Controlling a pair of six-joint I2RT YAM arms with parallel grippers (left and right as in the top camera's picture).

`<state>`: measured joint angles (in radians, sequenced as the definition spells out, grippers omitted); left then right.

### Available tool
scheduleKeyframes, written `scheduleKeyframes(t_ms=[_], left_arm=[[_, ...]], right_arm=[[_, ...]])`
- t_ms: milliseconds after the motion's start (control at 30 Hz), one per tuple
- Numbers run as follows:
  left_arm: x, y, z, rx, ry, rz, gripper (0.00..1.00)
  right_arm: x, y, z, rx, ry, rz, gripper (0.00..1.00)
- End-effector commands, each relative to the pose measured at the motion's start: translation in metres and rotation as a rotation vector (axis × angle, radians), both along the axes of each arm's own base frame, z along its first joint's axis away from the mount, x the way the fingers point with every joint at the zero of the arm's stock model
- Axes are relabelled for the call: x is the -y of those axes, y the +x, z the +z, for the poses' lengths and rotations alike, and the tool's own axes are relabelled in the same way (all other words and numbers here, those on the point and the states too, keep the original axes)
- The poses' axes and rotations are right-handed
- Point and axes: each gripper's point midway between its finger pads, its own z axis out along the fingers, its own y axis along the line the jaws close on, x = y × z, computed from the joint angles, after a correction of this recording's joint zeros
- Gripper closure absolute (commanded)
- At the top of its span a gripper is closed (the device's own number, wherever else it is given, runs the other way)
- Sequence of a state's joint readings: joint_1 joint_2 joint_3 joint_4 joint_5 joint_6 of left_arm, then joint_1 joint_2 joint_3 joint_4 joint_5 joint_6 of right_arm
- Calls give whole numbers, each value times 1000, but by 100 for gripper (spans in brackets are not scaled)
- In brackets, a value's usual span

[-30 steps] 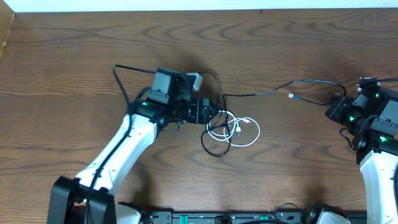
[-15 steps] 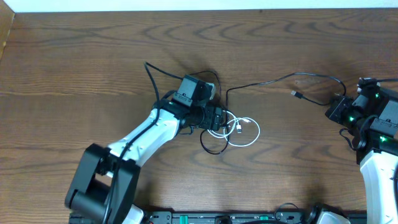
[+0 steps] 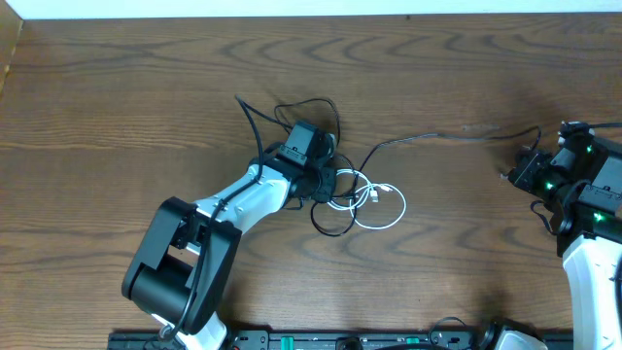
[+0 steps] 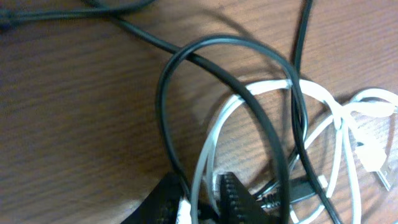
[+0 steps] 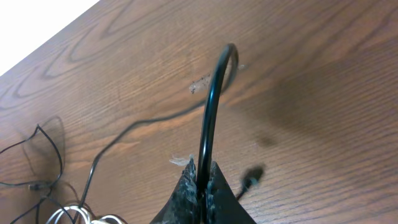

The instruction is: Untangle cables

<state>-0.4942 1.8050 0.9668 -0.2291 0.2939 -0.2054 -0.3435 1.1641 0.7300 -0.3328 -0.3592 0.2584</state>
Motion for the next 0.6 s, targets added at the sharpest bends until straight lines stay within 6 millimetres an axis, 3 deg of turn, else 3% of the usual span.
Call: scheduleKeyframes(t_ms=[0, 33, 167, 267, 367, 567], left_arm=[[8, -14, -7, -37, 10, -38, 92], [12, -19, -7, -44, 14, -52, 92], [23, -28, 2, -47, -15, -89, 92], [42, -36, 34, -38, -142, -142, 93], [55, -42, 79, 15, -264, -194, 93], [60, -49, 134, 123, -362, -244, 93]], right_arm=[[2, 0, -1, -8, -21, -1, 99], [1, 0, -1, -8, -18, 2, 96], [-15, 1, 0, 7, 47, 69, 68], [-34, 2, 0, 10, 102, 143, 58], [-56, 4, -7, -12, 112, 209, 52], [-105, 7, -23, -50, 120, 356, 50]])
